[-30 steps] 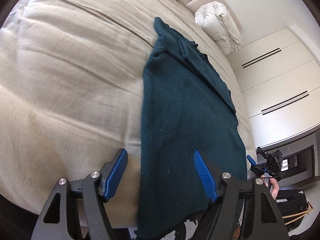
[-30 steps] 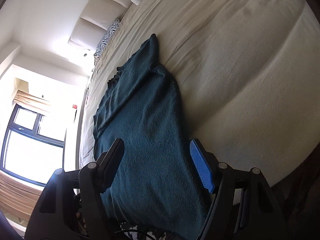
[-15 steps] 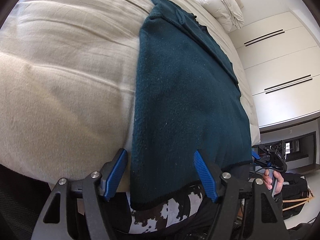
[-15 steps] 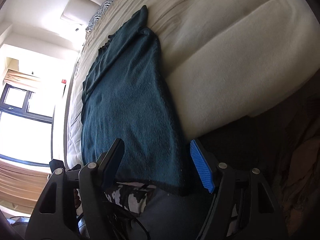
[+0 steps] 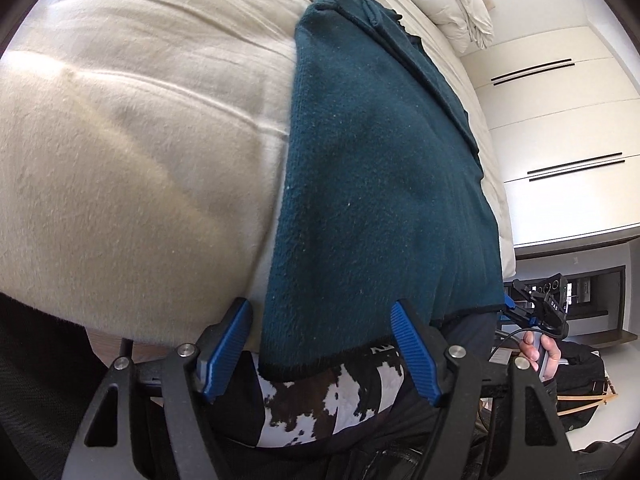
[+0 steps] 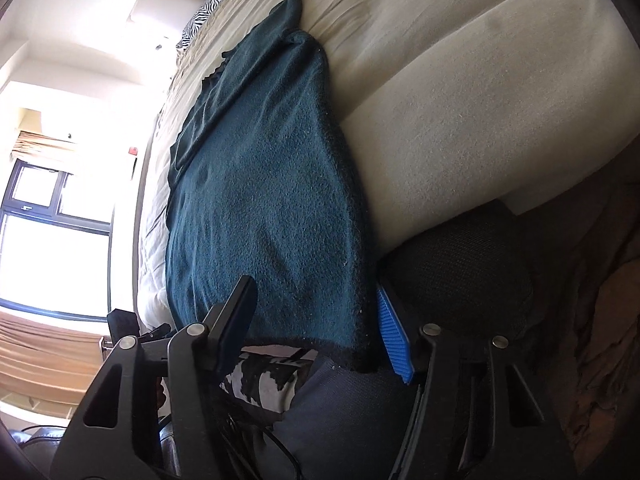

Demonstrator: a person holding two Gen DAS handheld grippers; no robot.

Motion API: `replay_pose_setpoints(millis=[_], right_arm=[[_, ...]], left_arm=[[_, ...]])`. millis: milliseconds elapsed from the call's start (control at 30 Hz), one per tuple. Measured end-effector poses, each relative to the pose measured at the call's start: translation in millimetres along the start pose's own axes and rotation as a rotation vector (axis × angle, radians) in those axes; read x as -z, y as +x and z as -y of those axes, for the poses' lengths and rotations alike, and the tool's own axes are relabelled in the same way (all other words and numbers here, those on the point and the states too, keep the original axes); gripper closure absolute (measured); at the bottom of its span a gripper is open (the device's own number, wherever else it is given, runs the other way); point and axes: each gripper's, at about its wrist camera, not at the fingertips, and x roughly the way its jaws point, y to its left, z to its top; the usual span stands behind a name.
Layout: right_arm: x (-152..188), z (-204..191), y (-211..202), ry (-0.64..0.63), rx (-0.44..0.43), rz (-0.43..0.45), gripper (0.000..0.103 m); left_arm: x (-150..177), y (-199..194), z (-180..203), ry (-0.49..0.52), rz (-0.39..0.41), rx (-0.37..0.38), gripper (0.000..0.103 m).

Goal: Fold small clothes

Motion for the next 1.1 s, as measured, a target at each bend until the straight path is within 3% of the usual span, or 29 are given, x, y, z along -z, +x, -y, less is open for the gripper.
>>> replay_pose_setpoints(millis=[167,333,500,933,1100], right_arm=[[1.3,-0.5,3.3,-0.001,0.015,-0.017,0.058],[2.0,-1.8,5.5,-0.012,0.021,-0.032,0.059],[3.1,-1.9,6.5,-0.015,0.033,-0.045,0.065],[5.0,-0.6,4.1,-0.014,0.024,-0.05,0.065],[6.4,-0.9,4.6,-0.027,0.034,-0.063,0.071]], left_arm=[[-2.0,-2.8,-5.0,-0.005,-0.007,-0.013,0.043],[-1.6,-4.3,-7.3,-0.01,-0.018,-0.024,0.053],[1.0,-0.3,-7.7,-0.002,-0.041,-0.043,0.074],[4.1,5.2,-13.0,-0.01,-0.056,-0.034,0.086],[6.4,5.8,-13.7,-0.016,-0.054,-0.026,0.093]])
